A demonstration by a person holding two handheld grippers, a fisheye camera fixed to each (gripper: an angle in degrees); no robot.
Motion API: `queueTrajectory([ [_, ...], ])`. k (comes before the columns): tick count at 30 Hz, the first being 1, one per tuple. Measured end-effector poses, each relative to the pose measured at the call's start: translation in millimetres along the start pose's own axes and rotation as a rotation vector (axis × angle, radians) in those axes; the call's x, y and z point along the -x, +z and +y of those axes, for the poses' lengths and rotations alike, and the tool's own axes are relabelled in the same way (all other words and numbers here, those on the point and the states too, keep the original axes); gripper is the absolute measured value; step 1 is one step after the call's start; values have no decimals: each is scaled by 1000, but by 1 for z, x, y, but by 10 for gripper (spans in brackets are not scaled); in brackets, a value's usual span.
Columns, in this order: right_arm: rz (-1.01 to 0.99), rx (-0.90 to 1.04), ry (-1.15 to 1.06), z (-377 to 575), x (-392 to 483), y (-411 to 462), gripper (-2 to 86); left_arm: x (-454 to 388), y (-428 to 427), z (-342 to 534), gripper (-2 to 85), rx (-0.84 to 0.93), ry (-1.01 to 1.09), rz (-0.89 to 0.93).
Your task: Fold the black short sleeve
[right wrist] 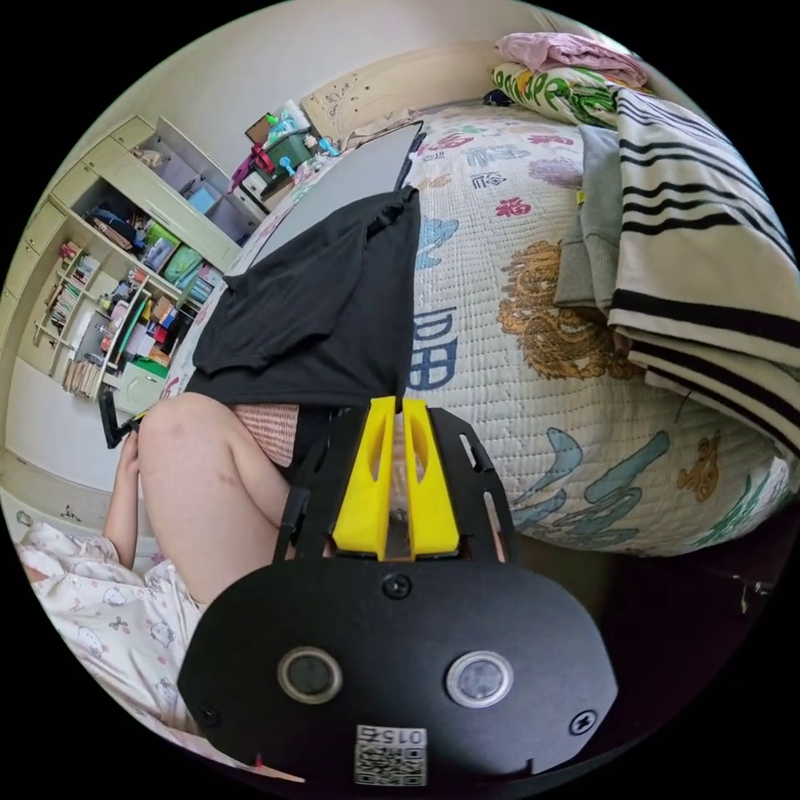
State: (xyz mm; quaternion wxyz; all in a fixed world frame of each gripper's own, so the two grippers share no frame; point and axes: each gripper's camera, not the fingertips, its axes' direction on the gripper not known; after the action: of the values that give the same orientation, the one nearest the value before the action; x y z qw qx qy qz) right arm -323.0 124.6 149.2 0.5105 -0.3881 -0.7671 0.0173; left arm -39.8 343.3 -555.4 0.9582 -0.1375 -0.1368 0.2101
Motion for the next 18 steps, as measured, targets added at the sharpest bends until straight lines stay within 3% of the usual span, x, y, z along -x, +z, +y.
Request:
queueTrajectory([
  [3,81,-19,-40,18,-10,-5,1,9,-22,10,15,-39,13,-41],
  [8,44,-193,-379,50,19,-27,38,-4,-44,-5,54,-98,205,-22],
  [13,-7,-92,-787,57,69,43,81,-50,10,-50,79,0,550,81],
  [18,-22,49,-999,66,93,118,92,-70,83,-75,102,195,719,130],
])
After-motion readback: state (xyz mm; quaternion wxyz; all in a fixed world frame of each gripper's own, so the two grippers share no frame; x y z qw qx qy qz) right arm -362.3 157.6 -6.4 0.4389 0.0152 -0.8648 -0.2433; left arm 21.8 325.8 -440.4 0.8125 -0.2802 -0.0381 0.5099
